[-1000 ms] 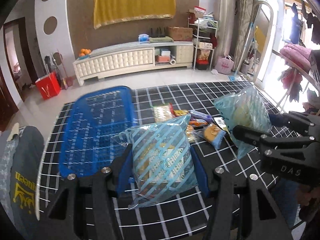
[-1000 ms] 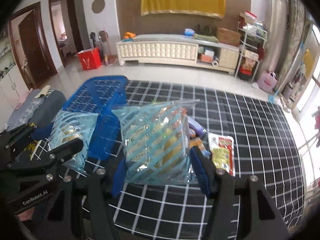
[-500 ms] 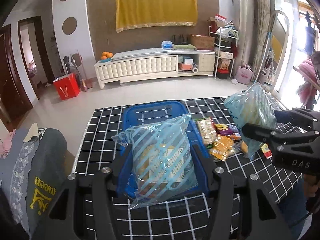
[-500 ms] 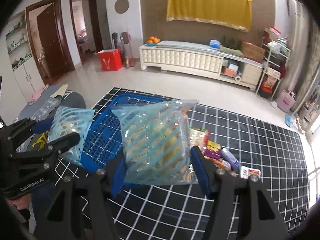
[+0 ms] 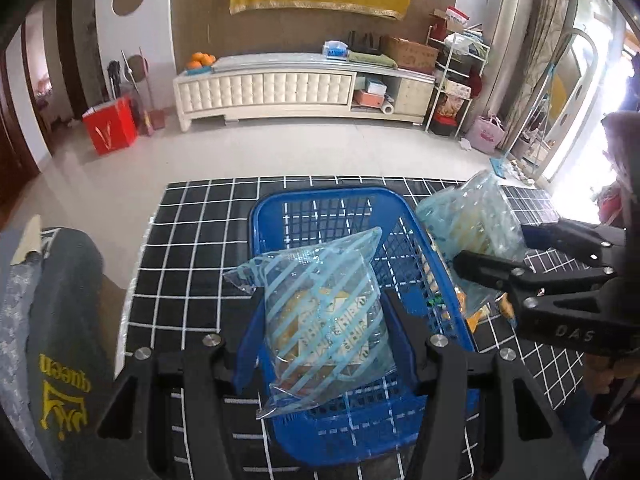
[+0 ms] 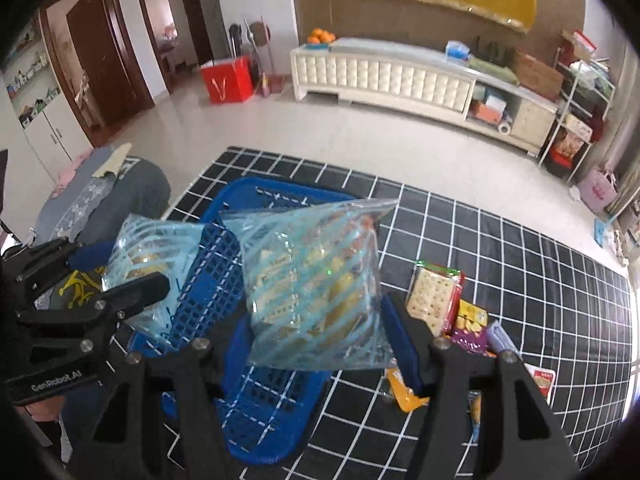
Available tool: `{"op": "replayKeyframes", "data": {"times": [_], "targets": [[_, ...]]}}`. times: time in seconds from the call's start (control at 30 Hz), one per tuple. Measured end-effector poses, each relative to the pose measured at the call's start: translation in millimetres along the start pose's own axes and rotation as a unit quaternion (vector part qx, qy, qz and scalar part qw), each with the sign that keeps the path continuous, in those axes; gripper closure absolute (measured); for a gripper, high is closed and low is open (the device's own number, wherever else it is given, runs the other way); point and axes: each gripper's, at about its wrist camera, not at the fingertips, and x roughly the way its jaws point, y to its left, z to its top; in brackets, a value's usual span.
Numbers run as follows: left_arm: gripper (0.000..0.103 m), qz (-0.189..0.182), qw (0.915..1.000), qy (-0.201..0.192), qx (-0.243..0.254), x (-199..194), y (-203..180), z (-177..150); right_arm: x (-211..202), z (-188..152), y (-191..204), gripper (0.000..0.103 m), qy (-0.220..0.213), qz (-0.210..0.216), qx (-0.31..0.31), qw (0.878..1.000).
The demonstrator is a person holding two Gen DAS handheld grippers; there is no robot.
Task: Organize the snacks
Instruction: 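Lower both striped bags into the blue basket and open both tools, then move the left tool to the orange snack packet and grasp it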
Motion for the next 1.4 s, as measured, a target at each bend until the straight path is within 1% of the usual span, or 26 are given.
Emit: {"op": "replayKeyframes", "data": {"times": [0.07, 0.13, 0.23, 0.33, 0.4, 0.43, 0.47, 0.5, 0.57, 0.67, 0.73, 0.9, 1.17, 1.4], "targets": [[0.049, -0.004, 1.0, 0.004, 0.004, 11, 3, 8, 12, 5, 0, 0.037, 0.016, -0.005, -0.007, 1.0], [0.049, -0.012, 0.9998, 0.017, -0.001, 22, 6, 14, 21, 10, 1, 0.037, 0.025, -0.01, -0.01, 1.0], [0.048, -0.022, 0.9995, 0.023, 0.0, 37, 12, 24, 31, 20, 0, 0.037, 0.029, -0.012, -0.012, 0.999], [0.045, -0.012, 0.9991, 0.033, 0.022, 52, 13, 31, 42, 29, 0, 0.035, 0.036, -0.01, -0.021, 0.999], [0.045, -0.007, 0.9993, 0.03, 0.023, 54, 16, 34, 50, 32, 1, 0.032, 0.056, -0.007, -0.028, 0.998], [0.045, -0.008, 0.9993, 0.029, 0.024, 54, 17, 35, 53, 33, 2, 0.025, 0.066, -0.008, -0.031, 0.997], [0.043, -0.011, 0.9993, 0.027, 0.023, 53, 18, 35, 54, 33, 3, 0.018, 0.069, -0.018, -0.036, 0.997], [0.038, -0.01, 0.9994, 0.026, 0.02, 53, 21, 35, 52, 33, 4, 0.017, 0.062, -0.024, -0.038, 0.997], [0.038, -0.005, 0.9996, 0.024, 0.014, 51, 23, 34, 48, 32, 3, 0.015, 0.057, -0.023, -0.039, 0.997], [0.038, -0.002, 0.9996, 0.026, 0.005, 47, 26, 32, 41, 30, 0, 0.014, 0.061, -0.02, -0.034, 0.997], [0.038, -0.001, 0.9997, 0.025, 0.004, 43, 25, 30, 35, 28, -2, 0.014, 0.057, -0.024, -0.031, 0.998], [0.038, -0.003, 0.9998, 0.018, 0.007, 27, 19, 27, 12, 22, -11, 0.014, 0.048, -0.016, -0.019, 0.999], [0.038, -0.003, 0.9998, 0.008, 0.019, -1, -7, 22, -31, 8, -22, 0.014, 0.024, -0.021, -0.013, 0.999], [0.038, -0.003, 0.9992, -0.003, 0.039, -23, -40, 16, -69, -14, -50, 0.014, 0.006, -0.027, 0.014, 1.0]]}}
